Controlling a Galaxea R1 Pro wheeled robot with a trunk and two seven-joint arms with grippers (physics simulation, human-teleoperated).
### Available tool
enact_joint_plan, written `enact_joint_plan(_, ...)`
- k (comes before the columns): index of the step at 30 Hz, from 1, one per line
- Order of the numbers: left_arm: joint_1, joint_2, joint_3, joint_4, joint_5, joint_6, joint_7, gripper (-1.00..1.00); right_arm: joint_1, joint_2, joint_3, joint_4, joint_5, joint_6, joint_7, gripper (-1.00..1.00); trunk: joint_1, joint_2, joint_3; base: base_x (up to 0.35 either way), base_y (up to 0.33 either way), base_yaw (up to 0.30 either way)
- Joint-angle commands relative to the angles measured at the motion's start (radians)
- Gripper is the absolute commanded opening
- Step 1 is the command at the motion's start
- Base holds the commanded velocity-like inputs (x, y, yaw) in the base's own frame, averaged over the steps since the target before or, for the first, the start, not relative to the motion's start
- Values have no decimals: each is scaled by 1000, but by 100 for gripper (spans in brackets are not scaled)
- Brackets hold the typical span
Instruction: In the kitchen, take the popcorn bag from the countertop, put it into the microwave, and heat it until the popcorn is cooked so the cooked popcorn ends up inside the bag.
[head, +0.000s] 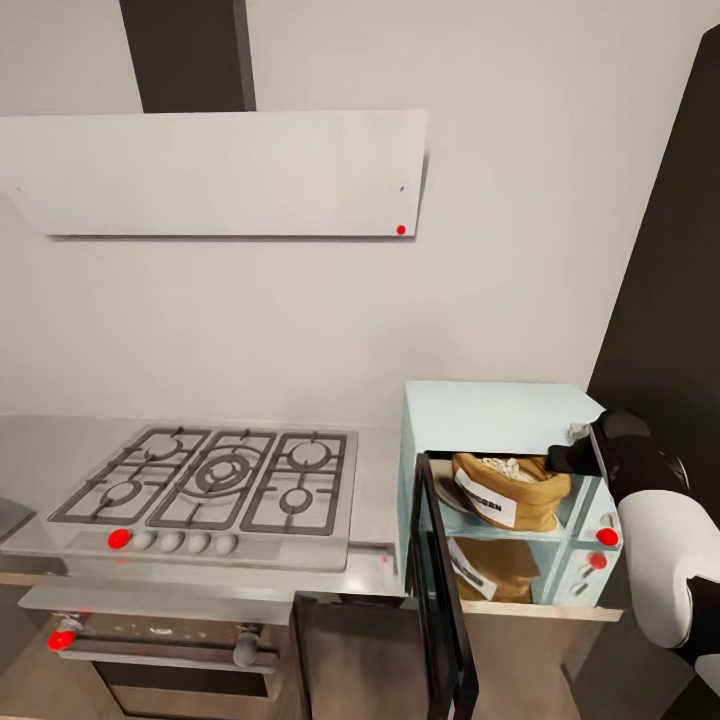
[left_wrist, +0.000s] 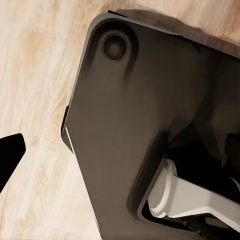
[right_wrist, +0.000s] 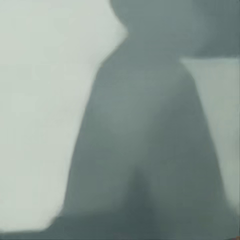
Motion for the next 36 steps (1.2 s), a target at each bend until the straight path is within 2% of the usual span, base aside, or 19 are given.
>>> enact_joint_plan(1, -1, 0, 0, 0, 4, -2, 1, 100, -57, 0, -4, -4, 24, 3, 11, -100, 7, -1, -2, 0, 0, 0)
enact_joint_plan(3, -1, -1, 0, 0, 4, -3, 1, 100, -56, -1, -4, -4, 24, 3, 12, -100, 7, -1, -2, 0, 0, 0)
enact_joint_plan(4, -1, -1, 0, 0, 4, -3, 1, 100, -57, -1, -4, -4, 24, 3, 14, 100, 7, -1, -2, 0, 0, 0)
enact_joint_plan(15, -1, -2, 0, 0, 2, -4, 1, 100, -56, -1, -4, -9, 19, 3, 17, 100, 7, -1, -2, -9, 0, 0)
enact_joint_plan(23, 0, -3, 2, 0, 3, -3, 1, 100, -57, -1, -8, -17, 12, 3, 19, 100, 7, -1, -2, -307, 0, 0)
enact_joint_plan(25, 0, -3, 2, 0, 2, -3, 1, 100, -57, -1, -13, -25, 10, 3, 48, 100, 7, -1, -2, -345, 0, 0)
enact_joint_plan(29, -1, -3, 2, 0, 2, -3, 1, 100, -57, -6, -16, -55, 13, 3, 149, 100, 7, -1, -2, -346, 0, 0)
enact_joint_plan(36, -1, -3, 2, 0, 3, -3, 1, 100, -51, -1, -15, -49, 12, 3, 172, 100, 7, -1, -2, -335, 0, 0)
